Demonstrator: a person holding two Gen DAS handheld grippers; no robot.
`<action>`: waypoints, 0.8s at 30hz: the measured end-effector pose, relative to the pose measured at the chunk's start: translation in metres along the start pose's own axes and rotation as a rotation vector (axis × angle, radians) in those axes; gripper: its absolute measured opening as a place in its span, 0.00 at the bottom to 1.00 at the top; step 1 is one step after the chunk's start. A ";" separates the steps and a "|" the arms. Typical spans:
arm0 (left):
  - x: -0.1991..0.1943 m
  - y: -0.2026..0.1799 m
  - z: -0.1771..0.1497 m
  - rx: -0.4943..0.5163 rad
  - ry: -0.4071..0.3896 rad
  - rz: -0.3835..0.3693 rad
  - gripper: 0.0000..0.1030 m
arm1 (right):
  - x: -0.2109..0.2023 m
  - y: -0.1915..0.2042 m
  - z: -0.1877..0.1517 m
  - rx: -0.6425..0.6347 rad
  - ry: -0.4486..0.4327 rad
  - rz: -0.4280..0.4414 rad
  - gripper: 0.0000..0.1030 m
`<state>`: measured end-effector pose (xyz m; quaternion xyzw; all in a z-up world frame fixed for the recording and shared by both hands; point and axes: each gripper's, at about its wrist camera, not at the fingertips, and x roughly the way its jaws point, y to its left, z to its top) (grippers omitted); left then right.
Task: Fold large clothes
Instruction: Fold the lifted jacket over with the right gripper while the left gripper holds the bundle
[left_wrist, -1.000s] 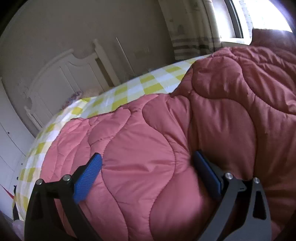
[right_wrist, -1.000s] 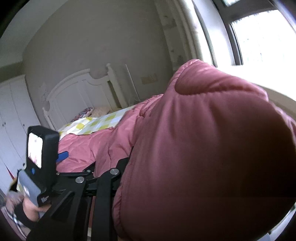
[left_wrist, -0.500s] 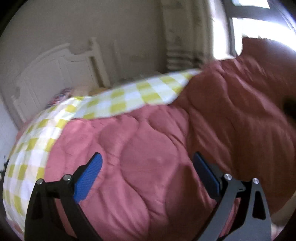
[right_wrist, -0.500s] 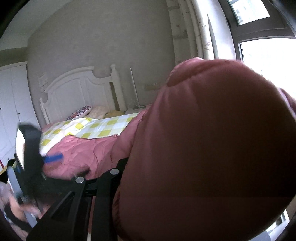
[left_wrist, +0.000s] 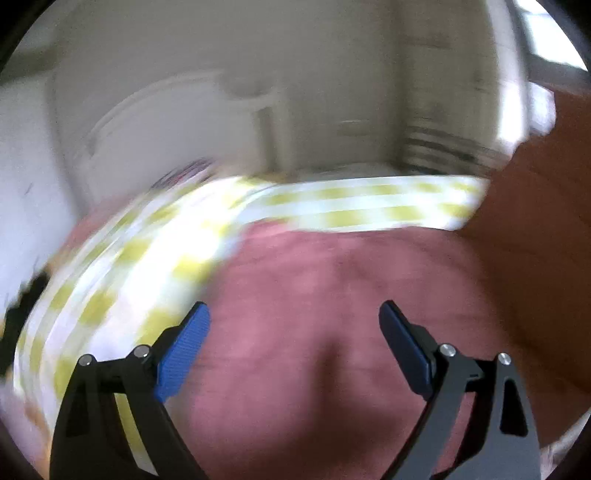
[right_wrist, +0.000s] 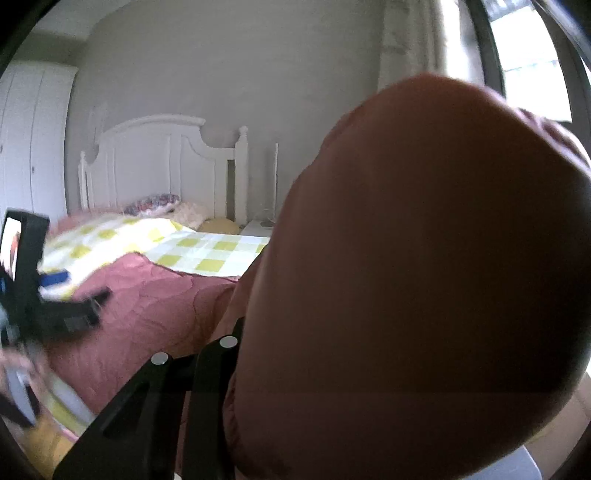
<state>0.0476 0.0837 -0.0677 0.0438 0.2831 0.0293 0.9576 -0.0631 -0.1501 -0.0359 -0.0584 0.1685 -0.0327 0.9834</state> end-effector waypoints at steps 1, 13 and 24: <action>0.010 0.021 0.000 -0.049 0.016 0.029 0.89 | 0.002 0.004 0.003 -0.017 -0.002 -0.008 0.34; 0.060 0.078 -0.028 -0.264 0.109 -0.253 0.81 | 0.067 0.173 0.013 -0.580 -0.041 -0.084 0.34; -0.004 0.216 -0.053 -0.547 0.001 -0.233 0.78 | 0.098 0.234 -0.078 -1.009 -0.094 -0.095 0.37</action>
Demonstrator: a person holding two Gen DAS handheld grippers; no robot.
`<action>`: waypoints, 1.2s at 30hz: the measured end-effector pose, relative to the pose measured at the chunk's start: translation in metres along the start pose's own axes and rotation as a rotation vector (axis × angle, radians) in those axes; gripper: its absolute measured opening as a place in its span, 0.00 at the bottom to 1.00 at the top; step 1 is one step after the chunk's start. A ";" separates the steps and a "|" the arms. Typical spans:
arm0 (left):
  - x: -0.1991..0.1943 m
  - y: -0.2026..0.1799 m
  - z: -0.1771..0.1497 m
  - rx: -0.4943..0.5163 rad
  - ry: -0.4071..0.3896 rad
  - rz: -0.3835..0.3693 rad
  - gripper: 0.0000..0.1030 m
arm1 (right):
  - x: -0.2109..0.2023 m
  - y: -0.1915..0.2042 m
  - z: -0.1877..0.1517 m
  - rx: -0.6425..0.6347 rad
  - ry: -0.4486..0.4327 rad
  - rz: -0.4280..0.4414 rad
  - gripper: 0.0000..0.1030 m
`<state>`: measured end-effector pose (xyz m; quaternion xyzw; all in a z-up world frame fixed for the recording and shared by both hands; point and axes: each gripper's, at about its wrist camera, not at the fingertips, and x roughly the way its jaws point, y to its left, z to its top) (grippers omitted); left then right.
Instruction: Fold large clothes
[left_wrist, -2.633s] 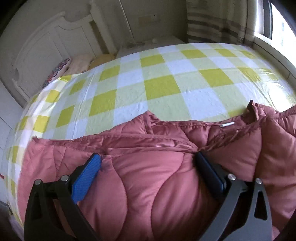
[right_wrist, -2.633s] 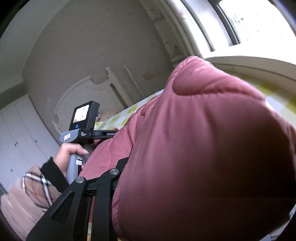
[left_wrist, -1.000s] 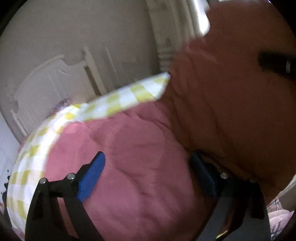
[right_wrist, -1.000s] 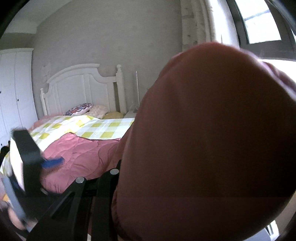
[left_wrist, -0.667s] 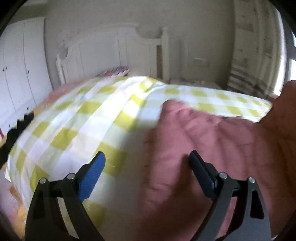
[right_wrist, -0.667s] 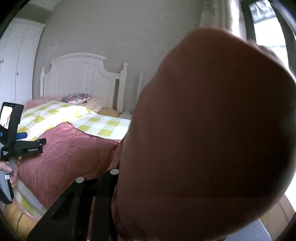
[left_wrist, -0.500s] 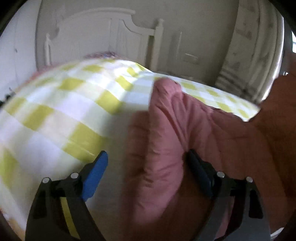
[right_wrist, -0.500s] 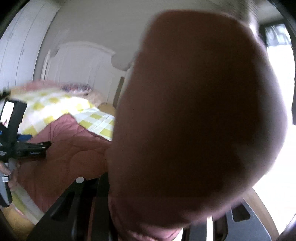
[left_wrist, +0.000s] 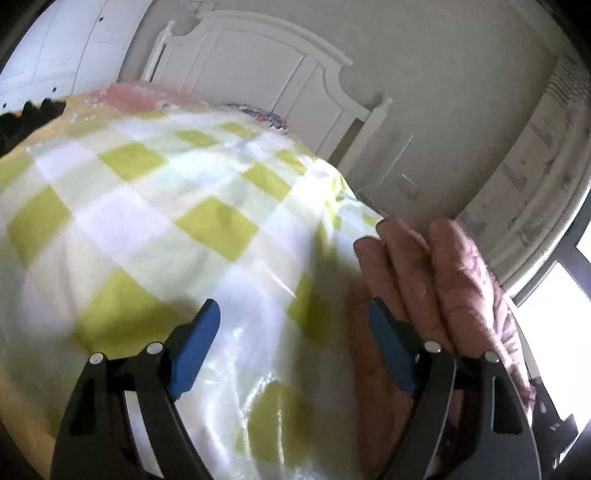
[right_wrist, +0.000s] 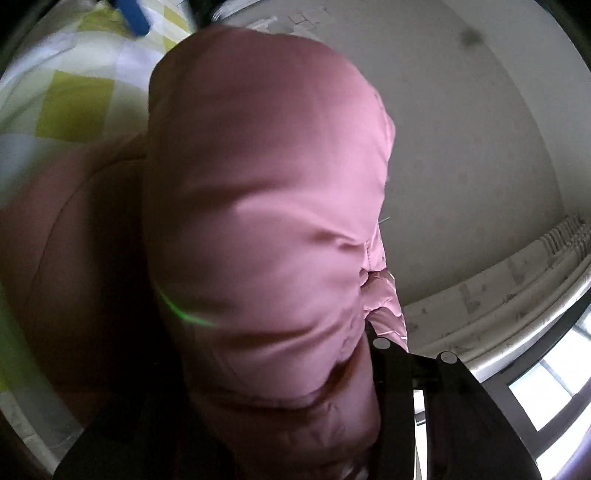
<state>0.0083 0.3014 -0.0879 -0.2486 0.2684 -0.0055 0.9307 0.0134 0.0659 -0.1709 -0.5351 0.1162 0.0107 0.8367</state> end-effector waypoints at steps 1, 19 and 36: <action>-0.006 -0.009 0.006 0.027 -0.003 -0.030 0.78 | 0.000 0.003 -0.004 -0.020 -0.008 -0.012 0.38; 0.147 -0.192 -0.006 0.649 0.235 -0.016 0.98 | -0.040 -0.007 -0.043 -0.069 -0.109 0.077 0.59; 0.116 -0.163 -0.007 0.595 0.081 0.026 0.98 | 0.001 -0.122 -0.092 0.530 0.056 0.546 0.74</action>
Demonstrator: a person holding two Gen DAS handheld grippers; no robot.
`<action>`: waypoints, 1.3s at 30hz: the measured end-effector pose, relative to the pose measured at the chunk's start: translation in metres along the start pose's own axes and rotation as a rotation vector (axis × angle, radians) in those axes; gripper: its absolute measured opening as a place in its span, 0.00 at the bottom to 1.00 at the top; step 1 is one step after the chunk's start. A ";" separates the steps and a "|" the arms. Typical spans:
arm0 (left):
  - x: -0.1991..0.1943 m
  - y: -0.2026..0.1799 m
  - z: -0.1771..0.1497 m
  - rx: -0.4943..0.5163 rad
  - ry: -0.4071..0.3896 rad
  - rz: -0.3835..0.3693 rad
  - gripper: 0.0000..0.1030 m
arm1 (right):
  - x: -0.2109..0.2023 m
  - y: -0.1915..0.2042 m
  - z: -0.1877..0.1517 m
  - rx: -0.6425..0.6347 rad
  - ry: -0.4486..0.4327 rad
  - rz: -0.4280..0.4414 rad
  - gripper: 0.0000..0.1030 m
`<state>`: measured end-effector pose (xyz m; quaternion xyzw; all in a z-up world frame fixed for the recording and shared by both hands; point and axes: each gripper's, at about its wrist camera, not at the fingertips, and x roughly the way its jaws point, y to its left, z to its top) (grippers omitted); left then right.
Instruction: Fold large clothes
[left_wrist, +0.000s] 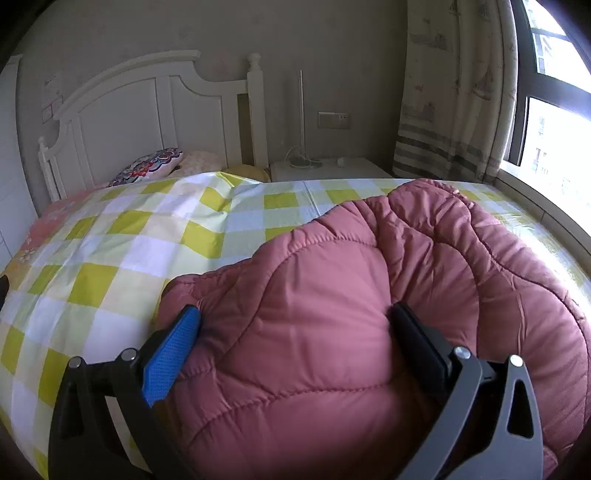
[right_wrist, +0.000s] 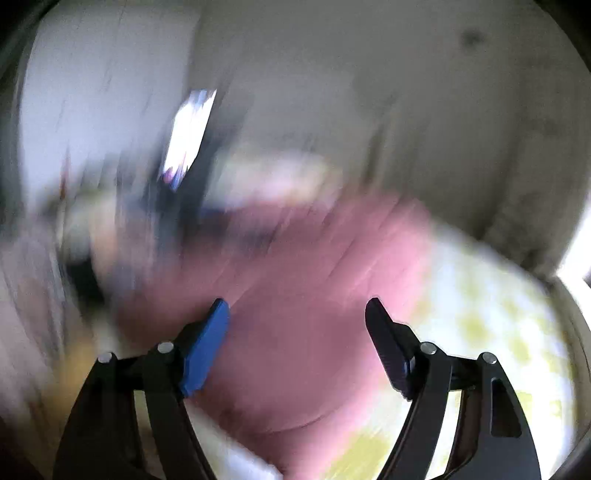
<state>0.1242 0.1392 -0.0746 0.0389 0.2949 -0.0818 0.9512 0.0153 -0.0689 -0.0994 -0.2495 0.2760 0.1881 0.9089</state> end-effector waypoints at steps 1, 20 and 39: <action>-0.002 0.001 0.000 -0.005 -0.005 -0.020 0.98 | 0.004 0.009 -0.002 -0.039 -0.012 -0.045 0.74; 0.000 0.020 -0.012 -0.324 0.068 0.108 0.98 | 0.001 0.013 -0.006 -0.033 -0.026 0.037 0.77; 0.017 0.032 -0.013 -0.302 0.181 0.030 0.98 | 0.126 -0.132 0.042 0.309 0.073 0.259 0.69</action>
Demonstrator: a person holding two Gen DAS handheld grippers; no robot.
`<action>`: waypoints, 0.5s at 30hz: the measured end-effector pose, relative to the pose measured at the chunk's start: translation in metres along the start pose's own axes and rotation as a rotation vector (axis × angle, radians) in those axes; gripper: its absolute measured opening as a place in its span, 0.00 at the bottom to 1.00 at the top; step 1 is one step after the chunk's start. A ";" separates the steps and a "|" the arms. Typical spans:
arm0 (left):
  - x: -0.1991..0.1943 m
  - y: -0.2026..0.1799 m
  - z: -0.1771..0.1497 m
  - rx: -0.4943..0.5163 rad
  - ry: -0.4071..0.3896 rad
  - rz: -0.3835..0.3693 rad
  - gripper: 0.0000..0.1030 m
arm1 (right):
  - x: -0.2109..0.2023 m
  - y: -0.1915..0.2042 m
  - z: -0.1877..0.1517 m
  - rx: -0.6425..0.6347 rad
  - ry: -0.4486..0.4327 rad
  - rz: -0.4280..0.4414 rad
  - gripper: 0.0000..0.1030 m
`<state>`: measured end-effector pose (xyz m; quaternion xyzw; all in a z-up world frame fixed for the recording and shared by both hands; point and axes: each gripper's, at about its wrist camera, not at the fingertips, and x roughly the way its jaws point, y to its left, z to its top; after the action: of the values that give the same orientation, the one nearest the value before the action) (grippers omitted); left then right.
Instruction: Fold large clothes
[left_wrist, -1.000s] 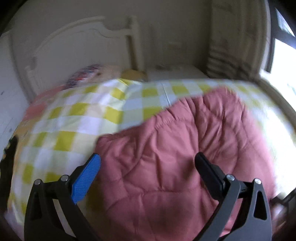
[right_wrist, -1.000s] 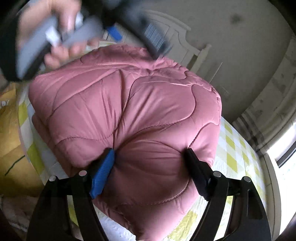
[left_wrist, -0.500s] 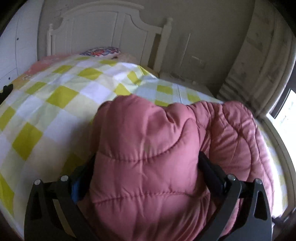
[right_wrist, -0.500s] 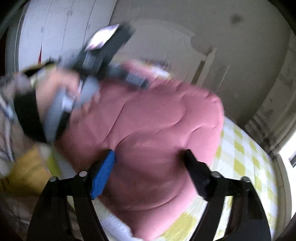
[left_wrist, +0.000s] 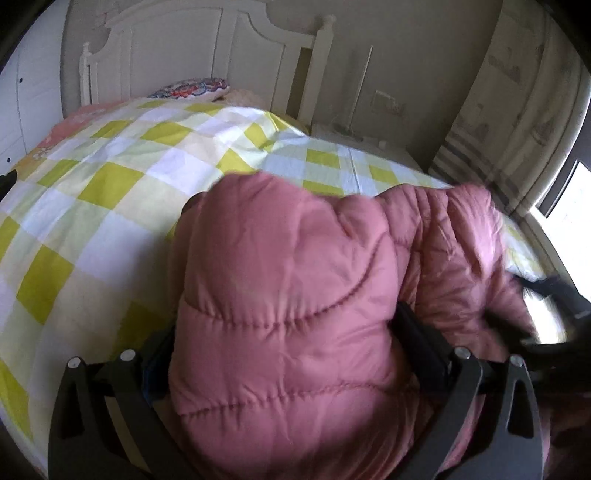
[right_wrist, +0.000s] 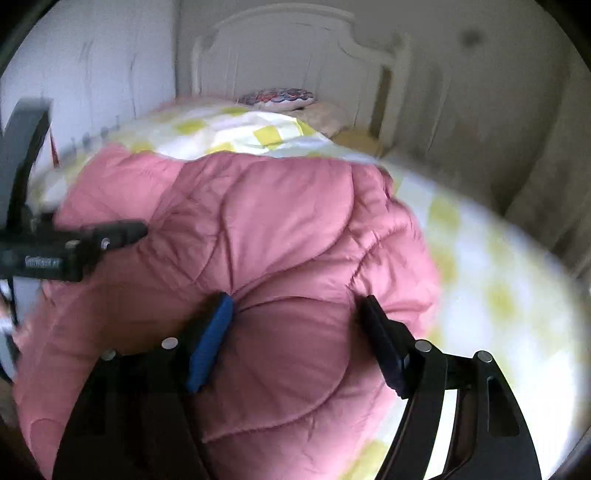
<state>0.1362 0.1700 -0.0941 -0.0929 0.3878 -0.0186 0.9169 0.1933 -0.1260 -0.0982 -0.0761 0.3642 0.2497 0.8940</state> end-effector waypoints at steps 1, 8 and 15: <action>0.001 0.000 0.000 0.005 0.005 -0.003 0.98 | -0.002 0.000 0.001 -0.006 0.003 -0.002 0.69; -0.002 -0.004 -0.003 0.023 -0.018 0.017 0.98 | -0.029 -0.002 0.070 -0.055 -0.046 -0.114 0.69; -0.002 -0.004 -0.004 0.023 -0.025 0.020 0.98 | 0.056 -0.024 0.090 0.001 0.154 -0.135 0.69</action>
<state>0.1320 0.1659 -0.0945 -0.0786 0.3772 -0.0128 0.9227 0.2943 -0.0961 -0.0725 -0.1189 0.4260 0.1819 0.8782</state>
